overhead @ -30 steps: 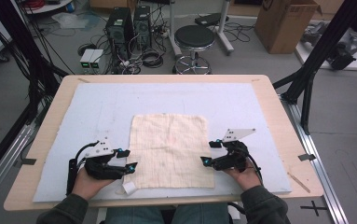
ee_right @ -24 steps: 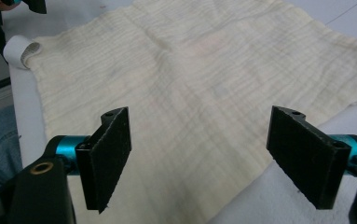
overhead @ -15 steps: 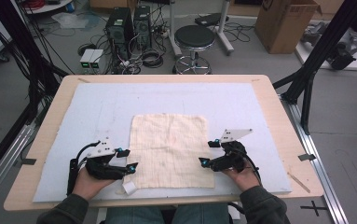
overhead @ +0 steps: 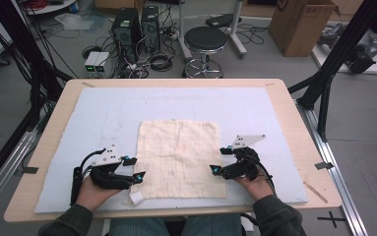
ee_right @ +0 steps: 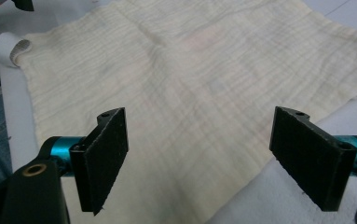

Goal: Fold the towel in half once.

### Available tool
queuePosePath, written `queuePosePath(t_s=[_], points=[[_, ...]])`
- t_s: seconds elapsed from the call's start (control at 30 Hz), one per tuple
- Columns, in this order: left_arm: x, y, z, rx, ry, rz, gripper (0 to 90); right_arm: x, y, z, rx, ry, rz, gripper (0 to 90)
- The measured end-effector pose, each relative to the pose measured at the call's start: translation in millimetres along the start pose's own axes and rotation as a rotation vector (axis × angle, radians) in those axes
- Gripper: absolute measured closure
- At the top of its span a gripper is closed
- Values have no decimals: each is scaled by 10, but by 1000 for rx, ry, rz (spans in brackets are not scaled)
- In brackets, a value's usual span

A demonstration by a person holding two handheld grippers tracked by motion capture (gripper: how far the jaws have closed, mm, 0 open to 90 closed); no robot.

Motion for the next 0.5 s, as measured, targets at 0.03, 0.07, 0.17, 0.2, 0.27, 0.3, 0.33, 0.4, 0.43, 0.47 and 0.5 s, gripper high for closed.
queuePosePath(t_s=[0.03,0.07,0.17,0.2,0.27,0.3,0.33,0.4,0.43,0.47,0.5], points=[[9,-2,6,0,3,-2,391,-11,-6,-1,4,-3,1,181],[18,-4,14,-1,8,-3,391,-23,-12,-1,4,-1,2,180],[61,-16,42,0,25,1,403,-78,-17,12,12,-11,-8,170],[82,-22,50,-4,36,5,403,-78,-17,12,12,-11,-8,170],[131,-29,64,-6,59,4,410,-125,-24,25,5,-19,-16,167],[155,-32,75,-5,67,5,414,-158,-32,31,3,-17,-19,166],[180,-37,89,-5,76,8,416,-185,-38,41,7,-24,-21,166],[225,-50,140,6,85,10,423,-261,-45,68,7,-40,-23,166],[247,-57,176,11,78,15,437,-321,-48,92,1,-49,-28,168],[264,-71,216,3,77,18,437,-321,-48,92,1,-49,-28,168],[286,-85,252,-5,77,20,443,-355,-51,108,4,-45,-34,174]])
Point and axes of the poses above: each handheld gripper's, and its own axes: y roughly backward along the jaws, z roughly out of its top, x roughly to its left, the point moved 2 cm from there along -y, roughly forward along the jaws, and after that the axes turned 11 degrees about y, right-handed, at the moved point
